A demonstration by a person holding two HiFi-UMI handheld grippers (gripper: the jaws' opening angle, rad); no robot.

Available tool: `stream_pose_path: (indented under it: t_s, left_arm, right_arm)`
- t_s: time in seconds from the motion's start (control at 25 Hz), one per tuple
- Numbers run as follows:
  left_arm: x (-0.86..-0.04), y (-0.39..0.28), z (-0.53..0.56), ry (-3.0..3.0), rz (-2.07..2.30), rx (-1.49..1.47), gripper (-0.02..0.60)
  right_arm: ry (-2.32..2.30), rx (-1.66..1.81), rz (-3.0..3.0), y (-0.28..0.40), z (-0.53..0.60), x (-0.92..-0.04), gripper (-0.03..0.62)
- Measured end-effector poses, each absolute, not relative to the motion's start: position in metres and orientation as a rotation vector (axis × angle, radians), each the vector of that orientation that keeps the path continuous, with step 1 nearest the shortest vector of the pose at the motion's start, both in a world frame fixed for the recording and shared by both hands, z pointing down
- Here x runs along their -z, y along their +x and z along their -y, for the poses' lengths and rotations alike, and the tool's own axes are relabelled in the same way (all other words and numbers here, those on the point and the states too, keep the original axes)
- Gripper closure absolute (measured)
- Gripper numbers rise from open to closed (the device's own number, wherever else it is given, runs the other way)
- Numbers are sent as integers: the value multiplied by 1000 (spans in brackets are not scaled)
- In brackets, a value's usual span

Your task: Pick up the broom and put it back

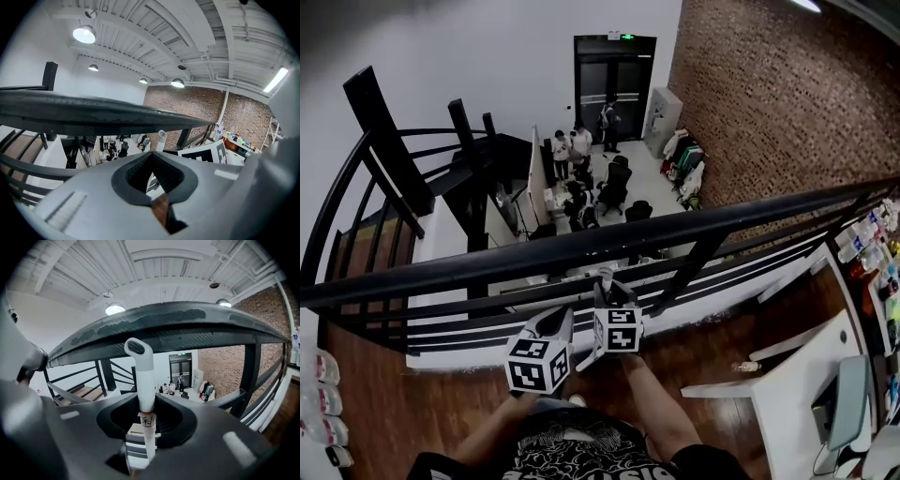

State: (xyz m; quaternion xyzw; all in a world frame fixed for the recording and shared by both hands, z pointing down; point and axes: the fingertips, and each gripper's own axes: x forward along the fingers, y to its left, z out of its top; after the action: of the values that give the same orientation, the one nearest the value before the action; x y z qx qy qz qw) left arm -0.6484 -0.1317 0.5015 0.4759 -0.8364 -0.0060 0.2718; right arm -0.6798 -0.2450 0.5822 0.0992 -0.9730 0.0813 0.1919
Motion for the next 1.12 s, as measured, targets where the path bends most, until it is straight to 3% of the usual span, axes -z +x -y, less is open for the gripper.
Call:
stream_pose_path:
  t_s: [0.64,1.12]
  left_arm:
    - [-479,-581,121,1253,2327,70,577]
    - [-446,-529,100,1188,2450,138,577]
  right_arm:
    - [136,-222,2798,-599,205,-545,493]
    - [-2,-119,2983,-532,172,-440,493]
